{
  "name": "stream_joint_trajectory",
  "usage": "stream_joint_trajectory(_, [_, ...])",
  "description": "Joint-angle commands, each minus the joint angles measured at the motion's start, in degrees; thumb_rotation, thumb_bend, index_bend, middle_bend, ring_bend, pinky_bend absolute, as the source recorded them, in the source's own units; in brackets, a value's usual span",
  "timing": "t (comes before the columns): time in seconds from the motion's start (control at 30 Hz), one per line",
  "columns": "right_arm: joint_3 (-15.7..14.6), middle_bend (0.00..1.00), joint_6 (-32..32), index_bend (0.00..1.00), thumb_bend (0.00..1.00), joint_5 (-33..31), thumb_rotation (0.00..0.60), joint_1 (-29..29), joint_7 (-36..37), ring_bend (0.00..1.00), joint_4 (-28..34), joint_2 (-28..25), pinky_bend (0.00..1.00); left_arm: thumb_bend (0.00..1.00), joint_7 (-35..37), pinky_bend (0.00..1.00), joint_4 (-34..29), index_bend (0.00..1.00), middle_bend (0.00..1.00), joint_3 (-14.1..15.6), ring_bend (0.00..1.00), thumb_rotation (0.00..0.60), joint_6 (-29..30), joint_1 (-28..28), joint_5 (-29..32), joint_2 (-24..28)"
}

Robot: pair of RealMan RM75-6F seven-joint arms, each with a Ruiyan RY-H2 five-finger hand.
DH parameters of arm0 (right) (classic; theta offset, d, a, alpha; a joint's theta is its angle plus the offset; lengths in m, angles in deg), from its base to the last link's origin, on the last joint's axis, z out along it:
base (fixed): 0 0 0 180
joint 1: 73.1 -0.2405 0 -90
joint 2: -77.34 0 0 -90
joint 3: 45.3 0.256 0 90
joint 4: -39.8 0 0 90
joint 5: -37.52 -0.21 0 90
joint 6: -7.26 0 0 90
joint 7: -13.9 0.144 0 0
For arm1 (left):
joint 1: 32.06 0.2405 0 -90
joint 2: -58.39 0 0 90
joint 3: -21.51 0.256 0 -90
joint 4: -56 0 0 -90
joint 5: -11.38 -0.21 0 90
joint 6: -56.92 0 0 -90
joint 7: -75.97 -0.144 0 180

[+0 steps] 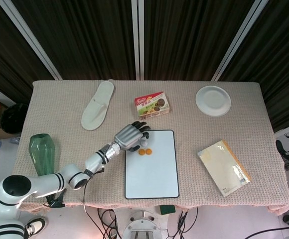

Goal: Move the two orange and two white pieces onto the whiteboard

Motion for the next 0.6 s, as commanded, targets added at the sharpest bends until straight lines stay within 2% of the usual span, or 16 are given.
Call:
stream_joint_trajectory(0.03, [0.0,0.00,0.0,0.00,0.21,0.1,0.600,-0.1,-0.1,0.00,0.0,0.1,0.00,0.31,-3.0,0.15,-5.2,0.36,0.15,1.2,0.06,0.600,2.2,2.9,1.4,3.5])
stream_joint_trajectory(0.3, [0.0,0.00,-0.8,0.00,0.21,0.2,0.600,-0.7,-0.2,0.00,-0.3,0.5,0.00,0.29,-7.8,0.15,-14.4,0.37,0.15,3.7,0.06,0.600,7.8,9.6,4.7,9.4])
stream_joint_trajectory(0.6, [-0.1,0.00,-1.1,0.00,0.21,0.4,0.600,-1.1,-0.6,0.00,-0.2,0.6,0.00,0.29,-11.4,0.15,-19.0,0.37,0.15,6.2,0.06,0.600,12.0,14.3,5.1,12.6])
